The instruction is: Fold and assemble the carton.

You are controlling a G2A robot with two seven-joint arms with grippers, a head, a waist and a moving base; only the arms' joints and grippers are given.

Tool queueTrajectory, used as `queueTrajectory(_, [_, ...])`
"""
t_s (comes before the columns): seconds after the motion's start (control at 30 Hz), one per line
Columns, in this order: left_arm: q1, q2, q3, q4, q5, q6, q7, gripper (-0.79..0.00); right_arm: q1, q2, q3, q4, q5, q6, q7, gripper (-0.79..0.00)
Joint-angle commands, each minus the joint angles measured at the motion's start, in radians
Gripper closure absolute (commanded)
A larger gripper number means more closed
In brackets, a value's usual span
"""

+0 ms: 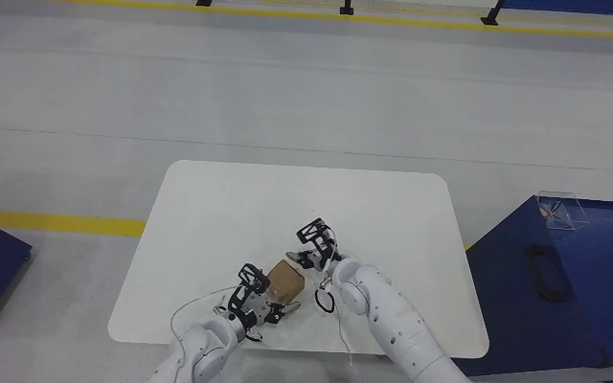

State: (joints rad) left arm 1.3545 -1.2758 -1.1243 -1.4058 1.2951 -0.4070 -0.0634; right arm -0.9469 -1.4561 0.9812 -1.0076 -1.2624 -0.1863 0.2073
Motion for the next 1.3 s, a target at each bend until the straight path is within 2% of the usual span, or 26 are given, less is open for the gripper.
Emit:
queueTrajectory(0.0, [-0.012, -0.004, 0.016, 0.016, 0.005, 0.01, 0.009, -0.785, -0.001, 0.003, 0.011, 0.003, 0.0, -0.001, -0.003, -0.785])
queueTrajectory(0.07, [-0.025, -0.007, 0.027, 0.026, 0.003, 0.017, 0.013, -0.785, -0.003, 0.006, 0.026, 0.003, 0.006, 0.001, -0.007, -0.785])
queueTrajectory(0.1, [-0.03, -0.008, 0.031, 0.03, -0.002, 0.019, 0.014, -0.727, -0.005, 0.008, 0.035, 0.003, 0.01, 0.002, -0.009, -0.785])
queueTrajectory(0.13, [-0.036, -0.009, 0.034, 0.034, -0.002, 0.022, 0.014, -0.542, -0.007, 0.01, 0.043, 0.001, 0.014, 0.001, -0.011, -0.785])
queueTrajectory(0.17, [-0.04, -0.01, 0.036, 0.038, -0.001, 0.024, 0.015, -0.391, -0.009, 0.012, 0.052, -0.001, 0.018, -0.001, -0.011, -0.785])
queueTrajectory(0.23, [-0.045, -0.01, 0.038, 0.041, 0.0, 0.028, 0.017, -0.329, -0.015, 0.017, 0.07, -0.006, 0.021, 0.0, -0.012, -0.785])
queueTrajectory(0.3, [-0.048, -0.011, 0.039, 0.044, 0.003, 0.034, 0.017, -0.215, -0.022, 0.023, 0.087, -0.013, 0.021, -0.003, -0.013, -0.785])
queueTrajectory(0.33, [-0.049, -0.011, 0.041, 0.045, 0.004, 0.036, 0.017, -0.185, -0.026, 0.026, 0.097, -0.017, 0.022, -0.004, -0.014, -0.785])
queueTrajectory(0.4, [-0.05, -0.011, 0.043, 0.046, 0.004, 0.038, 0.016, 0.0, -0.034, 0.031, 0.115, -0.025, 0.023, -0.006, -0.013, -0.785])
queueTrajectory(0.6, [-0.051, -0.014, 0.042, 0.037, -0.048, 0.034, -0.004, 0.0, -0.061, 0.049, 0.176, -0.063, 0.03, -0.007, -0.015, -0.785])
queueTrajectory(0.73, [-0.032, -0.022, 0.021, -0.001, -0.275, 0.029, -0.068, 0.0, -0.097, 0.062, 0.245, -0.122, 0.07, 0.014, -0.035, -0.785])
queueTrajectory(0.83, [-0.024, -0.034, 0.008, -0.028, -0.554, 0.094, -0.196, 0.0, -0.13, 0.072, 0.29, -0.176, 0.102, 0.021, -0.03, -0.785])
queueTrajectory(1.0, [-0.079, -0.051, -0.025, -0.012, -1.09, 0.328, -0.548, 0.0, -0.174, 0.081, 0.316, -0.241, 0.108, 0.022, -0.005, -0.785])
queueTrajectory(1.03, [-0.102, -0.052, -0.029, 0.009, -1.137, 0.373, -0.608, -0.111, -0.181, 0.081, 0.317, -0.248, 0.108, 0.023, -0.004, -0.785])
queueTrajectory(1.07, [-0.122, -0.053, -0.033, 0.03, -1.176, 0.405, -0.646, -0.413, -0.186, 0.082, 0.316, -0.254, 0.108, 0.025, -0.002, -0.785])
queueTrajectory(1.1, [-0.135, -0.053, -0.035, 0.052, -1.196, 0.435, -0.665, -0.785, -0.191, 0.082, 0.314, -0.258, 0.107, 0.026, -0.002, -0.785])
queueTrajectory(1.27, [-0.166, -0.051, -0.061, 0.088, -1.242, 0.487, -0.666, -0.785, -0.2, 0.082, 0.305, -0.264, 0.109, 0.029, -0.003, -0.785])
